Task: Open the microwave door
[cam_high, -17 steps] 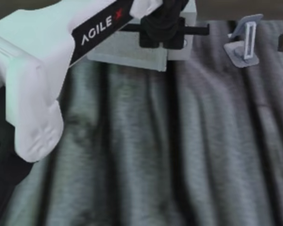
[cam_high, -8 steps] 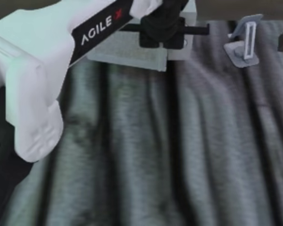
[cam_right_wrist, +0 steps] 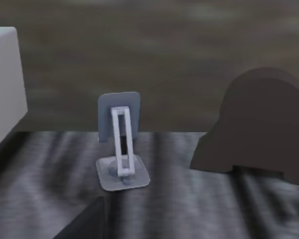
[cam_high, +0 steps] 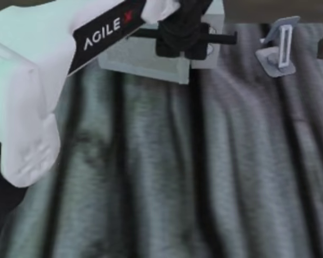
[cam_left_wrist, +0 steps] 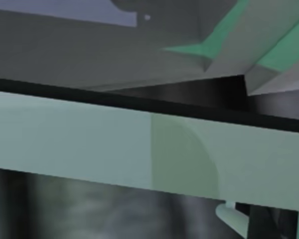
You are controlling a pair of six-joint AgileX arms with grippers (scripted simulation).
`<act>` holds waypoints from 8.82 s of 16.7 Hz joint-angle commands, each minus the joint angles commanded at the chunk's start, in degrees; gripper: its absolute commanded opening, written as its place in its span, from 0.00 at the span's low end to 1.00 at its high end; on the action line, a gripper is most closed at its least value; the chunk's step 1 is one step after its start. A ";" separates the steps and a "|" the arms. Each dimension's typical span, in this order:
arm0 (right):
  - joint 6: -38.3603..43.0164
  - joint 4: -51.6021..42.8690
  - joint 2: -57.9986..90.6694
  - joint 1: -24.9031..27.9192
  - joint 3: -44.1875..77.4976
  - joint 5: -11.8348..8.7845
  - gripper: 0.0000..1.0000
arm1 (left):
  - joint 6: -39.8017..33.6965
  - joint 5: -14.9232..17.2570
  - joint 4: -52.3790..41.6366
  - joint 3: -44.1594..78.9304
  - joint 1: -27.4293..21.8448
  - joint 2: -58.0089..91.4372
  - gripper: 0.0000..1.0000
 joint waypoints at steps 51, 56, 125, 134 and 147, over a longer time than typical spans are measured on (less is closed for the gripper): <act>0.00 0.00 0.00 0.00 0.00 0.00 1.00 | 9.39 4.91 9.45 -18.01 1.33 -10.90 0.00; 0.00 0.00 0.00 0.00 0.00 0.00 1.00 | 9.39 4.91 9.45 -18.01 1.33 -10.90 0.00; 0.00 0.00 0.00 0.00 0.00 0.00 1.00 | 23.62 12.97 16.19 -34.10 4.57 -21.52 0.00; 0.00 0.00 0.00 0.00 0.00 0.00 1.00 | 24.28 13.73 16.37 -34.89 4.52 -21.84 0.00; 0.00 0.00 0.00 0.00 0.00 0.00 1.00 | 31.85 17.76 17.58 -39.99 7.11 -25.81 0.00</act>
